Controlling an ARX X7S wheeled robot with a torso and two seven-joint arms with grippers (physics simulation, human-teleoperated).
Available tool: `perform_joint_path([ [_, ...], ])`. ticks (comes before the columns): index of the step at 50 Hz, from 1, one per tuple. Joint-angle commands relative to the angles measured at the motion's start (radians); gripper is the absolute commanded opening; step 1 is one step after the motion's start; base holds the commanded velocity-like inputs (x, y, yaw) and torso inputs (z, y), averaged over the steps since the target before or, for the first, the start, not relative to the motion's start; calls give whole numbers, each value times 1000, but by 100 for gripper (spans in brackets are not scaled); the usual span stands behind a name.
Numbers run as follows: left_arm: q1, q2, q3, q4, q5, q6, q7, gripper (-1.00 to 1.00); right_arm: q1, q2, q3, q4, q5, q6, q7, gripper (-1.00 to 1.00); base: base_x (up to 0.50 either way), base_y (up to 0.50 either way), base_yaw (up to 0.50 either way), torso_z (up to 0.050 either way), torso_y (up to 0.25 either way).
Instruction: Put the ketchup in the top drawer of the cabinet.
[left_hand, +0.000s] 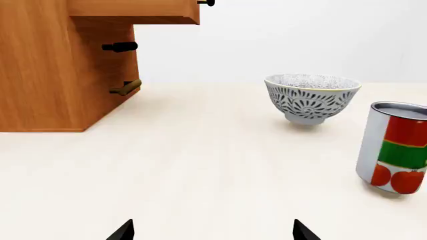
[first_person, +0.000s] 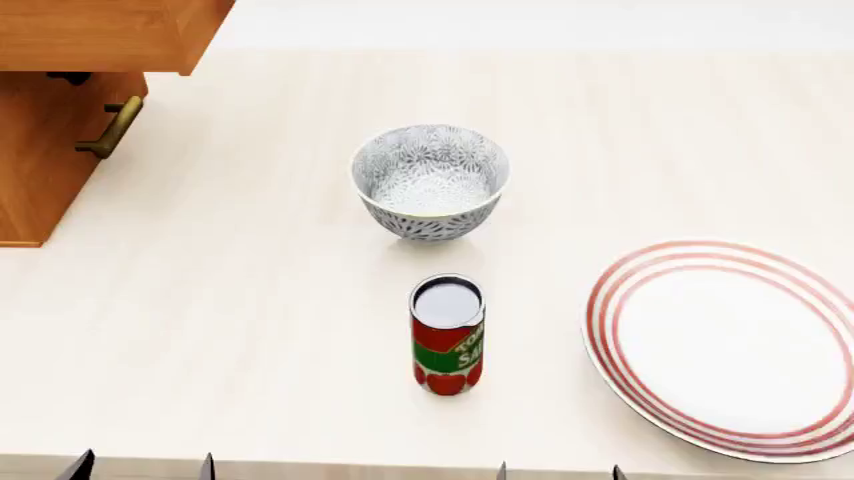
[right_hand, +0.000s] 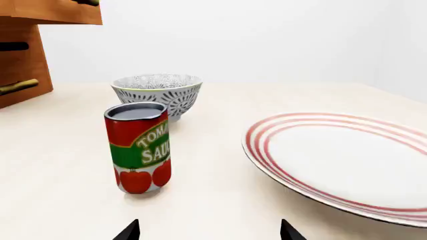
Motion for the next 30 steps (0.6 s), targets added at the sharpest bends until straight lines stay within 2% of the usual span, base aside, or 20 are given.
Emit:
perform_joint_path([
  [1,2,-9,10,7,-9,-4,-10,100,-1,9,-11,0,9,-1,11,100,0,0,0,0,0],
  [6,8,-31,31,58,-43,-35,-32,100,0,32,-36,-60,30,44,38,100,0,0,0,0,0],
  [15,18,-56,45,258,-65,-142,-72,100,-7,60,-38,-227,62,133,68,100,0,0,0,0,0],
  [23,50,-69,62,494,-87,-238,-101,100,-28,82,-44,-459,77,239,95,100,0,0,0,0,0],
  [25,62,-74,67,574,-92,-272,-109,100,-47,86,-50,-465,71,196,97,100,0,0,0,0,0],
  [30,81,-85,82,707,-98,-322,-125,100,-60,94,-54,-552,80,227,109,100,0,0,0,0,0],
])
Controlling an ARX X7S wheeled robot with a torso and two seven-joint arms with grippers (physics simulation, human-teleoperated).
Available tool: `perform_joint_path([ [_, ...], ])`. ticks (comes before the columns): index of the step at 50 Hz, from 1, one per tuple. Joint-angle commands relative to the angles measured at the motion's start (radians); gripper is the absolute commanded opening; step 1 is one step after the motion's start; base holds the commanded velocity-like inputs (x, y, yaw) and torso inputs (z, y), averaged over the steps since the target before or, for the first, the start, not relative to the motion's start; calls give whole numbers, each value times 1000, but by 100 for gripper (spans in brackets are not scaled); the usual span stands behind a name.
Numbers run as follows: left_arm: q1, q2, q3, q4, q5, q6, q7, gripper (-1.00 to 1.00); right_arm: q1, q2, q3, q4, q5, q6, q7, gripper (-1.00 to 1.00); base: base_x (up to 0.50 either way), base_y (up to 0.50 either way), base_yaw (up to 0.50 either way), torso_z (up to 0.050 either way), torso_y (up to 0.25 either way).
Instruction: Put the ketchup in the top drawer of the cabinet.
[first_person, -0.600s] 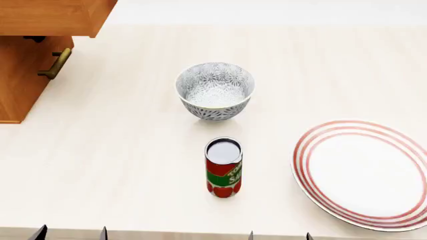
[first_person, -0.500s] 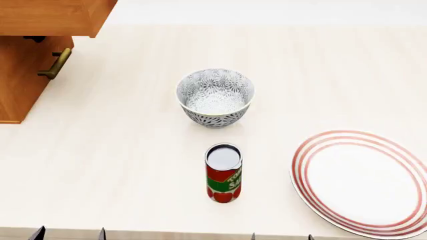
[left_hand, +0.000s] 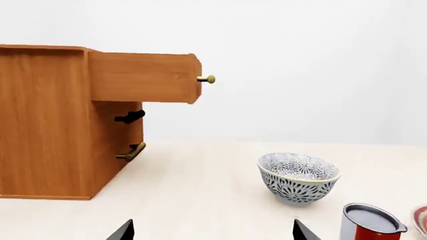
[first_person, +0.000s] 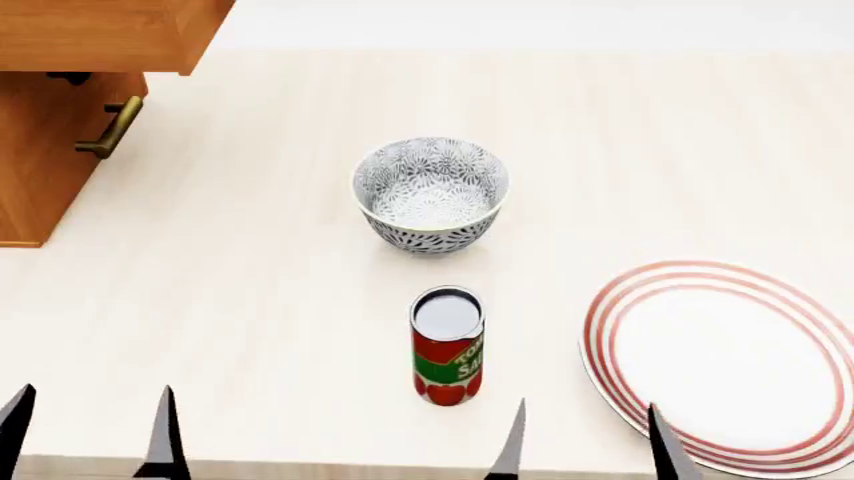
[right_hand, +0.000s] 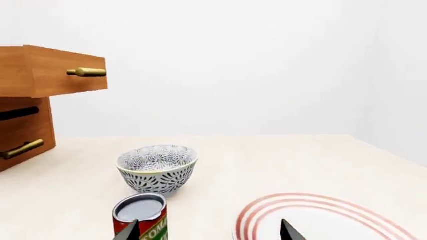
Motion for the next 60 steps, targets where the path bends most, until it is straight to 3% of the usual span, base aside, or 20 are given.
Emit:
perform_joint_path([
  [1,39,-25,29,282,-20,-117,-38,100,-30,24,-15,-192,16,56,29,100,0,0,0,0,0],
  [15,56,-41,42,325,-48,-109,-58,100,-54,45,-35,-250,36,53,42,100,28,0,0,0,0],
  [53,60,-88,72,332,-66,-102,-116,100,-67,87,-51,-238,68,23,84,100,500,0,0,0,0],
  [60,53,-89,72,325,-82,-106,-124,100,-67,92,-57,-233,55,23,99,100,70,450,0,0,2],
])
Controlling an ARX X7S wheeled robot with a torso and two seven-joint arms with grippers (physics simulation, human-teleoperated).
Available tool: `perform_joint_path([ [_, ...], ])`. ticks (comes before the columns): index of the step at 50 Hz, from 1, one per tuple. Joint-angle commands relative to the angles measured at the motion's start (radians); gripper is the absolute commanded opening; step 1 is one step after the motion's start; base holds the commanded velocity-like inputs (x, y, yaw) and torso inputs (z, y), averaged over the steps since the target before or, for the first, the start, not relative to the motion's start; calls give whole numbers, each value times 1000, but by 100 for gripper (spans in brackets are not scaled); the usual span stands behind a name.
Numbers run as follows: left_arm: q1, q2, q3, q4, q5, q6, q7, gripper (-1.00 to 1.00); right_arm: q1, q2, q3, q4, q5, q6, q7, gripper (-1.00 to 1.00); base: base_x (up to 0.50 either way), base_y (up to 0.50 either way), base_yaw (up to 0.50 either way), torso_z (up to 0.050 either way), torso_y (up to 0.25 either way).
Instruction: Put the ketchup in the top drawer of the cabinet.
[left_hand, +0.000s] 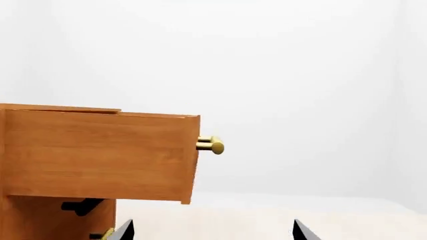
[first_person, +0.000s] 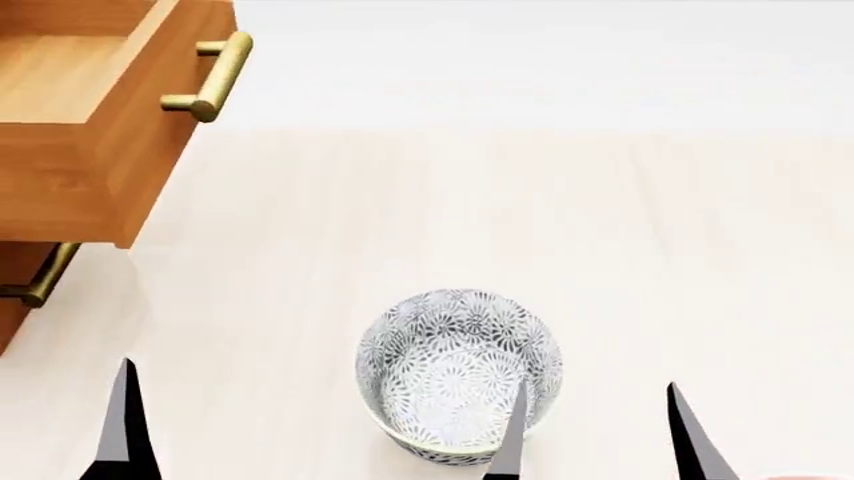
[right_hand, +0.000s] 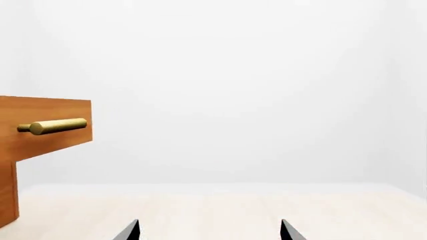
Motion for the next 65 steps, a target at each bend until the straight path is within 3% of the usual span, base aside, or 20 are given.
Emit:
perform_joint_path([
  [1,-4,-8,5,-3,-13,-3,-14,100,-2,7,-6,6,0,-5,16,100,0,500,0,0,0],
  [38,-11,-37,28,-3,-43,-7,-43,100,-7,33,-15,7,21,-13,52,100,0,500,0,0,0],
  [58,-21,-51,39,-12,-38,-6,-63,100,-3,91,-16,-71,52,33,40,100,0,1,0,0,0],
  [64,-27,-56,40,-15,-41,-9,-68,100,-27,145,29,-116,68,74,35,100,0,0,0,0,0],
  [65,-37,-49,48,-52,-32,2,-70,100,-114,227,179,-92,217,54,-11,100,0,0,0,0,0],
])
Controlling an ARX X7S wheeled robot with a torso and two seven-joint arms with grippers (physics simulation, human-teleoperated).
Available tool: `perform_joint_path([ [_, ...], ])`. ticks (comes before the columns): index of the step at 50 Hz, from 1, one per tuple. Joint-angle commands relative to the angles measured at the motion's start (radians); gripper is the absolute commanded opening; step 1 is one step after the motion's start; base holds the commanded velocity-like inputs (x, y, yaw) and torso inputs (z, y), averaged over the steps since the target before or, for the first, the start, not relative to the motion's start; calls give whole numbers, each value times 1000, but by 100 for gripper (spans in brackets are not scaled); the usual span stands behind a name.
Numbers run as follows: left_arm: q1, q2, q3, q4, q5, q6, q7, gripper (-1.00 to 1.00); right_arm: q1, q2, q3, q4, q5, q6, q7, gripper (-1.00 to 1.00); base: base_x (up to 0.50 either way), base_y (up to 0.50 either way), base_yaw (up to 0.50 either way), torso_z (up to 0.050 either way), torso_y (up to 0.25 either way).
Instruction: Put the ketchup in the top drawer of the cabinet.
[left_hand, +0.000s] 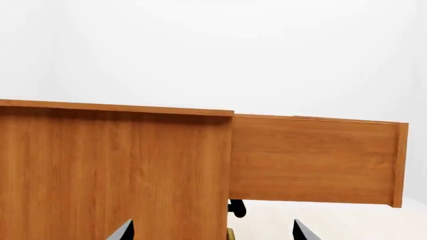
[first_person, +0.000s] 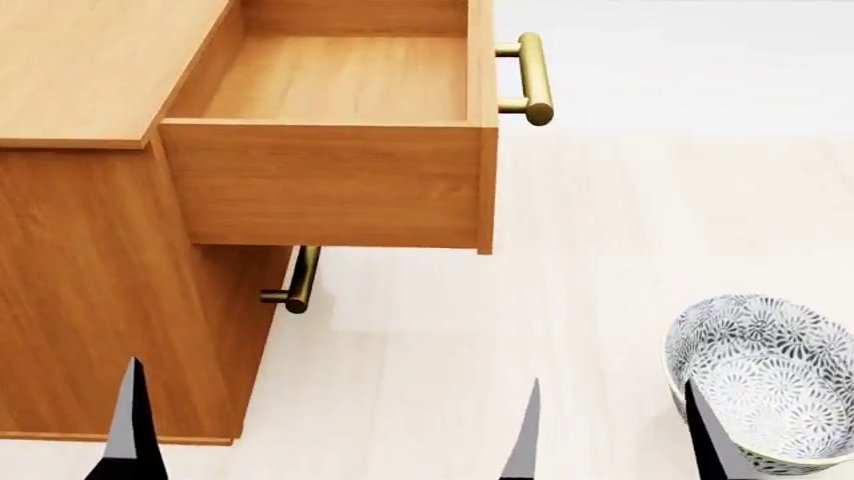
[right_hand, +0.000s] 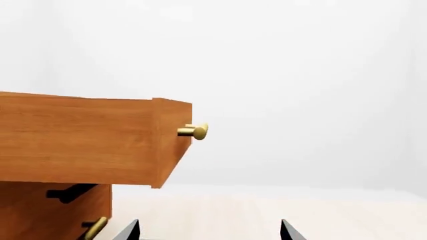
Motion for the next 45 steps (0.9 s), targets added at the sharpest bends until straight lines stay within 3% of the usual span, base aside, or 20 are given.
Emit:
perform_joint_path([
  [1,-18,0,12,-44,6,10,-10,100,-107,144,299,-29,181,23,-57,100,0,0,0,0,0],
  [45,-36,-38,46,-89,-23,48,-68,100,-250,223,479,79,310,-50,-188,100,0,0,0,0,0],
])
